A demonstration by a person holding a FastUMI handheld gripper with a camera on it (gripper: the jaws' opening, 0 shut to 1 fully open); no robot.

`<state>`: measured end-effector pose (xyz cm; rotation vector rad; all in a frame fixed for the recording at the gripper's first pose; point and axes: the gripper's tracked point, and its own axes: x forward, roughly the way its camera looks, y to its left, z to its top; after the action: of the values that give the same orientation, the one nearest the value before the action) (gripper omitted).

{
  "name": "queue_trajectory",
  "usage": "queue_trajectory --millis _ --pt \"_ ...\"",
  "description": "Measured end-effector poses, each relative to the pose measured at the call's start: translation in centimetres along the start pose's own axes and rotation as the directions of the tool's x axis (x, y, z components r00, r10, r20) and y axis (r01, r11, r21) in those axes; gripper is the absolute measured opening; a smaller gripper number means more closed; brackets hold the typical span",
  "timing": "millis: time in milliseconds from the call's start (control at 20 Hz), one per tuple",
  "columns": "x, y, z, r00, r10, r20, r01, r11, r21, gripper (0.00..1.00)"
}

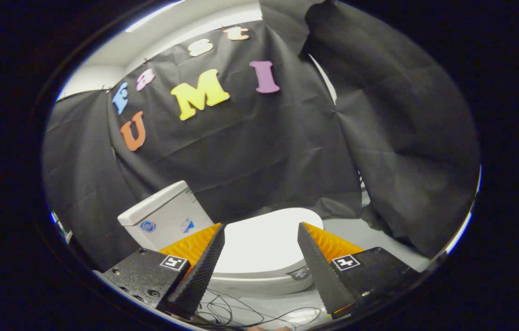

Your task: Open the toilet lid.

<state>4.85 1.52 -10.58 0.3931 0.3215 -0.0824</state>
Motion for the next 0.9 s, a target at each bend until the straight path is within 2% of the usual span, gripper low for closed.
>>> queue_trajectory --millis 450,900 --pt "3.1 -4.0 -6.8 0.975 -0.008 -0.222 0.062 0.97 0.235 1.0" --pt "6.2 -6.0 -11.7 0.941 0.029 -0.338 0.1 0.928 0.358 0.99"
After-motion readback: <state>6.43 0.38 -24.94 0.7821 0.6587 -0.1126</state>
